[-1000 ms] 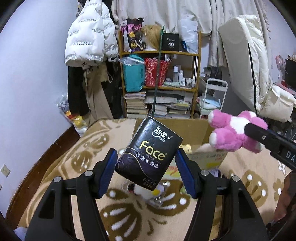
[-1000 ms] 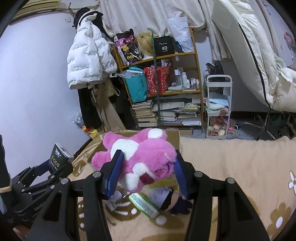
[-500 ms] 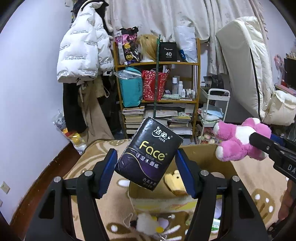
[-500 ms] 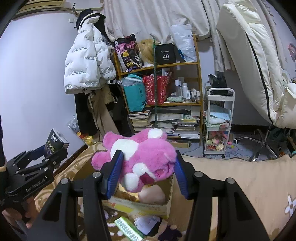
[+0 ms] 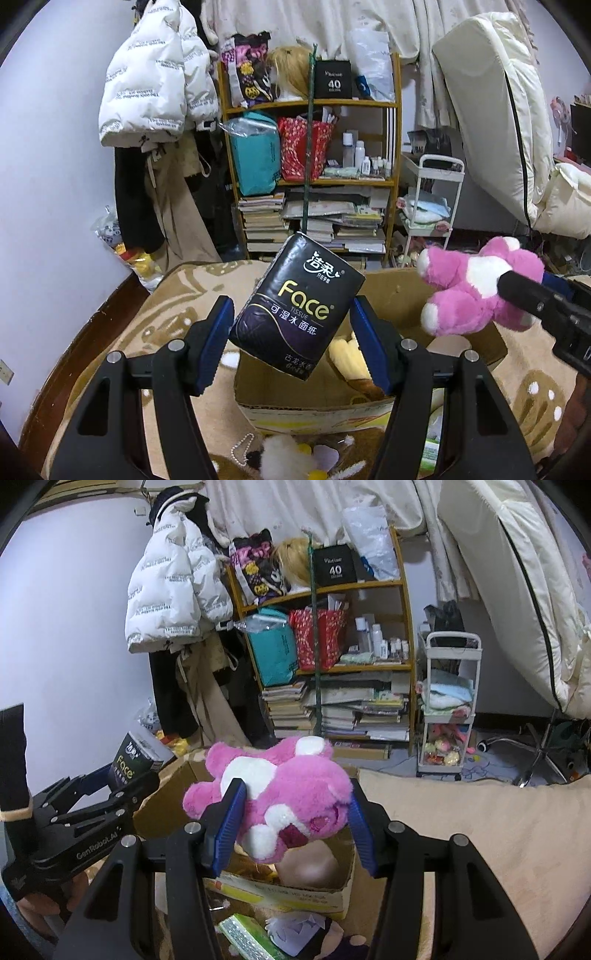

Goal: Organize soft objects
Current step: 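Carry the tissue pack with the left tool while the right tool carries the pink bear over the box, then open the left gripper to drop the tissue pack while the right gripper drops the pink bear into the box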

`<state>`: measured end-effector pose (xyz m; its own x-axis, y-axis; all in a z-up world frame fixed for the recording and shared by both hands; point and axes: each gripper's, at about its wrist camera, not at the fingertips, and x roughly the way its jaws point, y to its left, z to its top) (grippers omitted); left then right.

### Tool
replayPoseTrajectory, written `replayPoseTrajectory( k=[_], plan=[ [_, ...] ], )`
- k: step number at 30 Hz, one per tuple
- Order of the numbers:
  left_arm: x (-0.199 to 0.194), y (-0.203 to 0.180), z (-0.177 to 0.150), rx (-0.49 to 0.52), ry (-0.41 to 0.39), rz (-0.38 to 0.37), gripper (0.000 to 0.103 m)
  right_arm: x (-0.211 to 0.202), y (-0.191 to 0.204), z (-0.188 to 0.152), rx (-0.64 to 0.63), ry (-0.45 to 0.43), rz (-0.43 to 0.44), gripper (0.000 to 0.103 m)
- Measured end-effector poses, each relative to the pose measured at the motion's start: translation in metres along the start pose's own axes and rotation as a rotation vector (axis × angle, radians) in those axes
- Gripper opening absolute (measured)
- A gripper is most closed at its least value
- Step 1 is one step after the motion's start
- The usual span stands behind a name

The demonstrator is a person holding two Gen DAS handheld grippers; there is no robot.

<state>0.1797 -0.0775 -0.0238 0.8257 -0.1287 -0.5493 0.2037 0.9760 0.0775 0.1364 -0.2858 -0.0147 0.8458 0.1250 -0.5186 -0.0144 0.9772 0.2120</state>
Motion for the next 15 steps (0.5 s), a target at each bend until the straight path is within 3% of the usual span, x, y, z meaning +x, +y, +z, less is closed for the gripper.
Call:
replayPoseTrajectory(
  k=[15],
  plan=[
    [0.030,-0.015,-0.011,0.012,0.095,-0.054,0.065,0.016,-0.007,-0.021,-0.007,0.037,-0.003,0.058]
  ],
)
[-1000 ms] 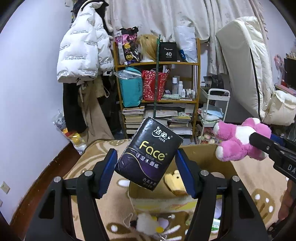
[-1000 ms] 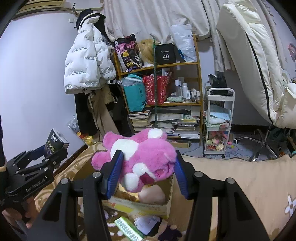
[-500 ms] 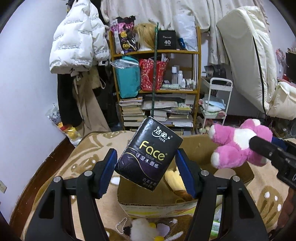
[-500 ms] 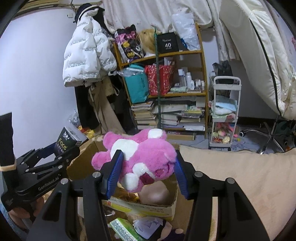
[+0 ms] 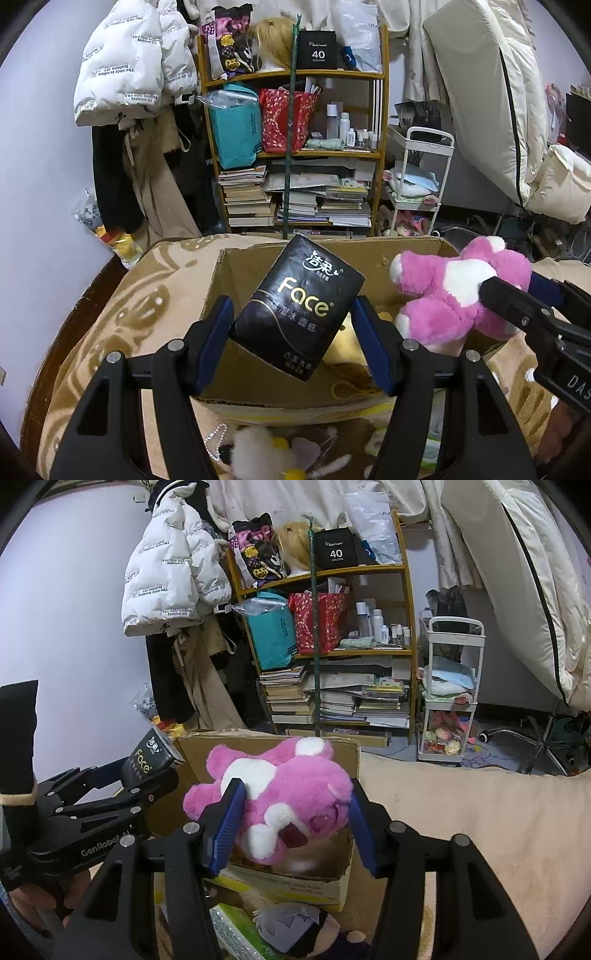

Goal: Organize soft objects
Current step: 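Open the left gripper to drop the tissue pack while the right gripper drops the pink bear into the box, then withdraw both tools from the box toward the toys left on the carpet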

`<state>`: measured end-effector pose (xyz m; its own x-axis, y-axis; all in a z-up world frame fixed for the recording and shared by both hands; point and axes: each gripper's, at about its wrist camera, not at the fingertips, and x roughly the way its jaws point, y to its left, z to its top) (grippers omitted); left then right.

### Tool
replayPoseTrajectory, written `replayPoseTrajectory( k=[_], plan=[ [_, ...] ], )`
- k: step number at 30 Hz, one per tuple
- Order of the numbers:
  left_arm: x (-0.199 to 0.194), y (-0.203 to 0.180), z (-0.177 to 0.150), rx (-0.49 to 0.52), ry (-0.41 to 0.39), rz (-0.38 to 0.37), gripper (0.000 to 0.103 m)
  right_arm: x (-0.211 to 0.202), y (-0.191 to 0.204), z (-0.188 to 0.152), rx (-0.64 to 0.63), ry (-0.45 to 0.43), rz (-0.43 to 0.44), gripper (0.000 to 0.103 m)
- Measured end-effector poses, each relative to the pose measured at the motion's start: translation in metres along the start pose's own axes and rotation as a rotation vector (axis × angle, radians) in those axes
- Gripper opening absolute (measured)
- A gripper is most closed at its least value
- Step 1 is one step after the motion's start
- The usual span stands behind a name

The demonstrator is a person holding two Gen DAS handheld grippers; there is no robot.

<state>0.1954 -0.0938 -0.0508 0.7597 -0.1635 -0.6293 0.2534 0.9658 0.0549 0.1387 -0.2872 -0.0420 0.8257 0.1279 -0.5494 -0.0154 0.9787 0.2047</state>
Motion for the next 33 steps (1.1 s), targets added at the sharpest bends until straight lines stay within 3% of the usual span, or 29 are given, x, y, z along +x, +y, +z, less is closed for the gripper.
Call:
replayPoseTrajectory(
  k=[5,7,17,19,21,25,27,33],
  plan=[
    [0.002,0.001,-0.001,0.001,0.012,0.000,0.066,0.005,0.000,-0.004,-0.009,0.019,-0.018,0.059],
    [0.003,0.001,-0.001,0.002,0.024,0.000,0.074,0.007,0.000,-0.005,-0.015,0.029,-0.022,0.059],
    [-0.008,0.007,-0.005,0.020,0.008,0.056,0.084,0.008,0.002,-0.007,-0.017,0.054,0.000,0.059],
    [-0.013,0.010,-0.004,0.017,-0.002,0.068,0.091,0.006,0.002,-0.008,-0.011,0.062,0.023,0.060],
    [-0.018,0.015,-0.004,0.004,-0.007,0.070,0.091,0.002,0.002,-0.009,-0.005,0.060,0.019,0.072],
    [-0.024,0.022,-0.007,-0.005,0.019,0.077,0.095,-0.008,0.005,-0.010,0.003,0.059,0.028,0.081],
    [-0.028,0.024,-0.010,-0.009,0.032,0.085,0.097,-0.013,0.006,-0.012,-0.001,0.056,0.030,0.091],
    [-0.042,0.029,-0.019,-0.019,0.084,0.085,0.097,-0.028,0.017,-0.019,-0.039,0.063,0.028,0.099]
  ],
)
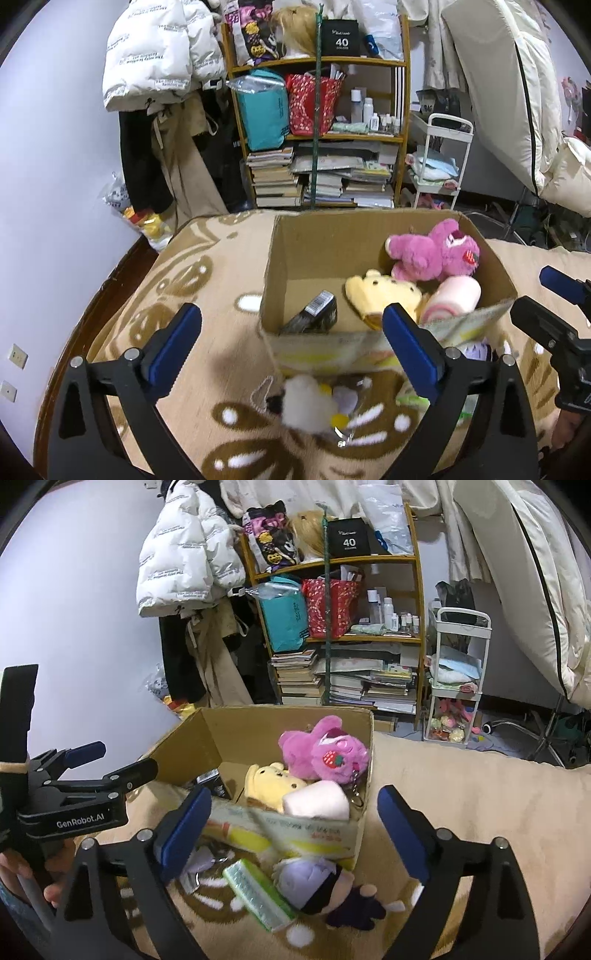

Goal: Organize soft objects
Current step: 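Withdraw both tools from the box toward the toys left on the carpet, then move the right tool to the green tissue pack while the left tool lowers onto the white fluffy plush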

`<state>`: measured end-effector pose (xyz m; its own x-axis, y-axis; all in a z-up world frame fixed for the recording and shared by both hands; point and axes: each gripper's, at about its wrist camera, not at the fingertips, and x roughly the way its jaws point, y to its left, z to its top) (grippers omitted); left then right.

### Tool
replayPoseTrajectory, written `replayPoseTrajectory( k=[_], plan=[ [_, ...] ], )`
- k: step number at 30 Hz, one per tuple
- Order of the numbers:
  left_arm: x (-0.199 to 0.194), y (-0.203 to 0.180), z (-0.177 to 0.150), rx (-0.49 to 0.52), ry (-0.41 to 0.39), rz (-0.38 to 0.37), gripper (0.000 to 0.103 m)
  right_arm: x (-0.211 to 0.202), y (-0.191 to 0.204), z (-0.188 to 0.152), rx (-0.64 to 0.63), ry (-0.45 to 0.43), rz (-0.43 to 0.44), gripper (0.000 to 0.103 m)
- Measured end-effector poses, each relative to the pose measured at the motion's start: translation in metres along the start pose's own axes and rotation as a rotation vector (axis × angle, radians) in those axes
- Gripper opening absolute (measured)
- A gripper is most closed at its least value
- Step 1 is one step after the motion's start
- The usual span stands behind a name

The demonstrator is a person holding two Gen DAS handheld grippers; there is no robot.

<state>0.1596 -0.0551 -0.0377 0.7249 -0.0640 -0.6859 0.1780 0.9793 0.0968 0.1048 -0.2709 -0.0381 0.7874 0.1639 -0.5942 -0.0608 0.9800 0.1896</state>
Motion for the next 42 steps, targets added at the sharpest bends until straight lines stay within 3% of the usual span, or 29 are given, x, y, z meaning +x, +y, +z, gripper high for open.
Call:
replayPoseTrajectory(
  k=[17,32,38,42],
  plan=[
    [-0.029,0.028,-0.034,-0.068,0.131,0.016,0.097,-0.031,0.032,-0.030,-0.023,0.054,0.004,0.100],
    [-0.014,0.031,-0.049,-0.042,0.238,0.010,0.097,-0.010,0.055,-0.054,-0.137,0.161,-0.022,0.100],
    [0.004,0.027,-0.051,-0.038,0.280,0.001,0.097,0.011,0.052,-0.057,-0.119,0.210,-0.025,0.085],
    [0.018,0.025,-0.052,-0.032,0.298,0.009,0.097,0.025,0.045,-0.057,-0.087,0.241,-0.016,0.066]
  ],
)
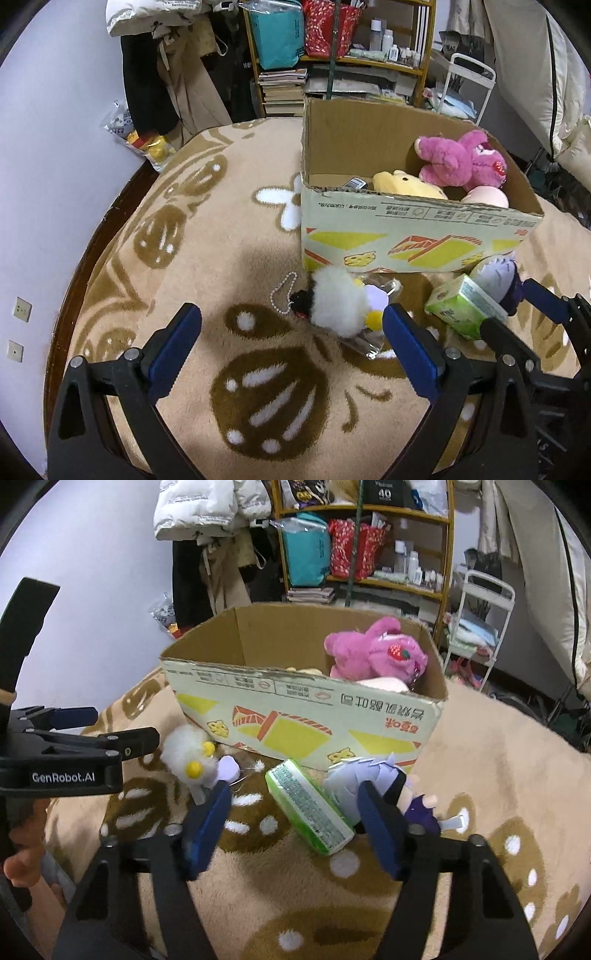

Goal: Organize soft objects
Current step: 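Move the right tool to the green tissue pack while the left tool lowers onto the white fluffy plush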

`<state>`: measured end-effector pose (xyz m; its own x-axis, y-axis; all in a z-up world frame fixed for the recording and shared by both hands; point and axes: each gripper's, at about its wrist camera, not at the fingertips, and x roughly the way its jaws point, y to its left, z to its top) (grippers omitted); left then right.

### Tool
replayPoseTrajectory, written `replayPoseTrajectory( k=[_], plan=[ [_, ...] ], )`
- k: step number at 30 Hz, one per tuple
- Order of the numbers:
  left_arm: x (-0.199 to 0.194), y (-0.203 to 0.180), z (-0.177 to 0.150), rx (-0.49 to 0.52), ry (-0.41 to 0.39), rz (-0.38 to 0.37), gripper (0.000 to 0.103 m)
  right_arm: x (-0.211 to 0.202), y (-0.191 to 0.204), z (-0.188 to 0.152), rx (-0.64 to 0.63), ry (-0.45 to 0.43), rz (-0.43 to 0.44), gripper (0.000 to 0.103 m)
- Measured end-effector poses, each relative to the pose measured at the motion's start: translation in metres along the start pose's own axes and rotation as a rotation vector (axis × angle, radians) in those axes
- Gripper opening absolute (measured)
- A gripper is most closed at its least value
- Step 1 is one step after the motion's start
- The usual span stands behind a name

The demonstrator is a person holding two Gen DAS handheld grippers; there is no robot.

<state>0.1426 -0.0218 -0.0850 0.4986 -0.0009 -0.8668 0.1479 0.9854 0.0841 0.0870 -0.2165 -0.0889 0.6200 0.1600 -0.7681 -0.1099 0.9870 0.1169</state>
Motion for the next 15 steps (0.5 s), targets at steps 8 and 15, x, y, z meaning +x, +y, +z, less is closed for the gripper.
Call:
replayPoseTrajectory(
  k=[8,15],
  plan=[
    [0.029,-0.008,0.011,0.011,0.046,-0.008,0.097,0.021,-0.012,0.003,0.081,0.046,0.042,0.061],
    [0.056,-0.008,0.017,-0.029,0.100,-0.041,0.097,0.032,-0.007,0.002,0.059,0.074,0.057,0.038]
  ],
)
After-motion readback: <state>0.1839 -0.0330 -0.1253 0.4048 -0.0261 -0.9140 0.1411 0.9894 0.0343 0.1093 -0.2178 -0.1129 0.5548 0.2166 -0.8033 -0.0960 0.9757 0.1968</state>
